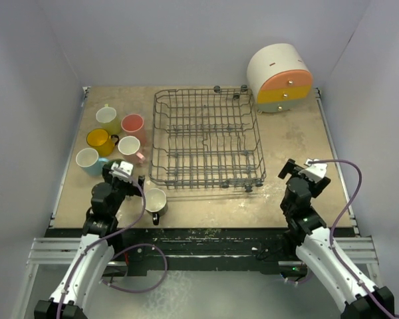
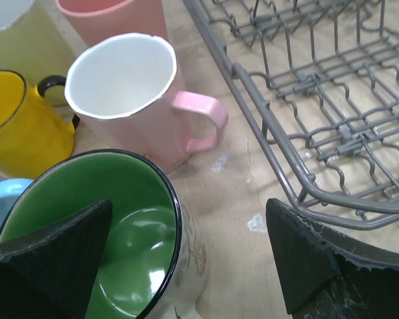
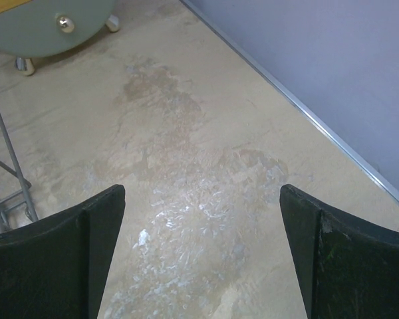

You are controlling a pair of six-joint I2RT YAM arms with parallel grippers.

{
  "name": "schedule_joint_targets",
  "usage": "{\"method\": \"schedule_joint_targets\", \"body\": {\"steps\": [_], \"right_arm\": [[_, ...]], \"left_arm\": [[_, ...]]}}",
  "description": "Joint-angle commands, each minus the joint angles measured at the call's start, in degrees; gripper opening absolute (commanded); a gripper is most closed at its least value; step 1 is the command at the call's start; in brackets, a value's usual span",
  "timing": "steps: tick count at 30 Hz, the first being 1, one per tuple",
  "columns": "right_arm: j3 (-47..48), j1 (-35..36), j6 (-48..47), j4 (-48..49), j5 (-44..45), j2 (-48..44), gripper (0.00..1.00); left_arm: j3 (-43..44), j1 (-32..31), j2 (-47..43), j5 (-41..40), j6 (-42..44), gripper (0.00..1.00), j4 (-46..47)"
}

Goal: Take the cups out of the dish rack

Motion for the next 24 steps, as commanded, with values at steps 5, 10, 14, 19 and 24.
{"method": "schedule_joint_targets", "body": {"steps": [5,10,14,19,24], "right_arm": [[-2.31,-0.12,-2.08,13.92,2.65,5.73,1.0],[-2.26,-0.03,-8.9,17.34,-9.54,8.76,1.0],[-2.68,-0.03,-10.26,17.01,-11.89,7.17,1.0],[-5.61,-0.03,-13.56,12.8,-21.94,-5.14,1.0],[-7.77,-0.09,-15.45,9.93,-25.15,-13.3,1.0]], "left_arm": [[-4.52,0.33,-10.86,-0.02,0.43,0.99,0.33],[-4.0,0.33,-6.75,-1.05,0.12,0.99,2.53],[-2.65,0.33,1.42,-6.78,-2.44,0.99,7.37],[-2.24,0.33,3.56,-10.47,-3.83,0.99,8.5],[-2.52,0.33,3.19,-10.51,-3.74,0.99,8.43]]}}
